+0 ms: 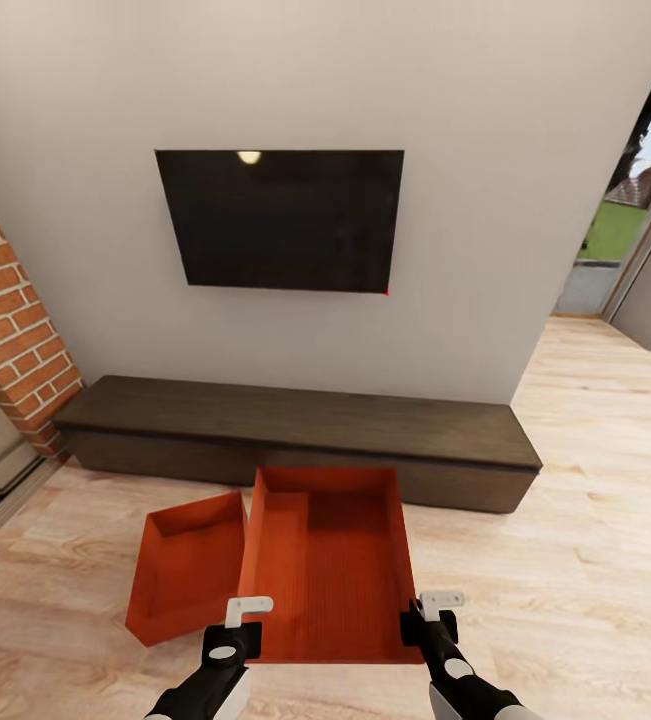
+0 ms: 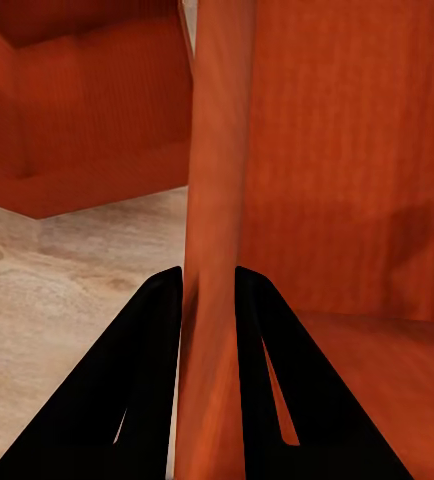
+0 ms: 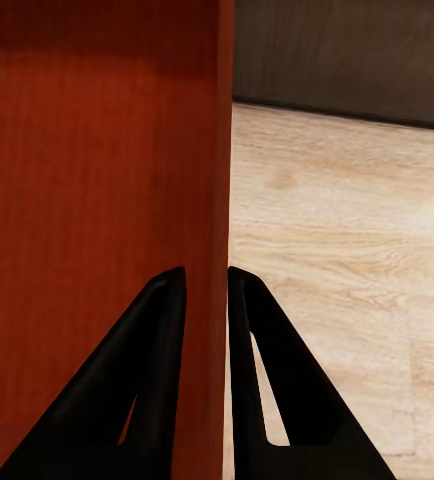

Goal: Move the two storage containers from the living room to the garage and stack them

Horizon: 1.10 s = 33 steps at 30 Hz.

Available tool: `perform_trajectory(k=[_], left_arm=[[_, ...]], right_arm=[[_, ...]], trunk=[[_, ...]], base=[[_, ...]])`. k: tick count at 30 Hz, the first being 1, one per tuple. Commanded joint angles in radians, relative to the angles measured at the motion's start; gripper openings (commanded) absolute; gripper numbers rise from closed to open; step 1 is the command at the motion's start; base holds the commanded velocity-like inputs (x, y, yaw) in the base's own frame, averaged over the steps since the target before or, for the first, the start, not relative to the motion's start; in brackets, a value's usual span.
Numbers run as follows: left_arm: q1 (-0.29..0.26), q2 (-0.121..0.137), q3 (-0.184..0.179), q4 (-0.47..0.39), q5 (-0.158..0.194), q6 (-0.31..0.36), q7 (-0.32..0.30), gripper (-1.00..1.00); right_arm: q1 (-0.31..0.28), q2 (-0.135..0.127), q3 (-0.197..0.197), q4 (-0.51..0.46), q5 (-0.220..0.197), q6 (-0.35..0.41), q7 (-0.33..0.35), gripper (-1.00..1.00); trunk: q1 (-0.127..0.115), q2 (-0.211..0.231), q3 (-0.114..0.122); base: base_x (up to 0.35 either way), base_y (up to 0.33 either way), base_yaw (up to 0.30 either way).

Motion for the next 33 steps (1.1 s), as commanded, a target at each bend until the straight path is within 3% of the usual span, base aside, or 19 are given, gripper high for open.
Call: perform_trajectory(k=[1, 33], left_arm=[[0.0, 0.007, 0.0, 0.003, 0.012, 0.002, 0.014, -1.0], [0.0, 0.007, -0.001, 0.003, 0.012, 0.002, 0.015, -1.0]], right_arm=[[-0.002, 0.0, -0.021, -0.001, -0.015, -0.096, -0.013, -1.0], [-0.002, 0.0, -0.021, -0.001, -0.015, -0.096, -0.012, -1.0]], trunk=[[0.0, -0.001, 0.0], [0.0, -0.001, 0.052]], base=[[0.0, 0.0, 0.0], [0.0, 0.0, 0.0]])
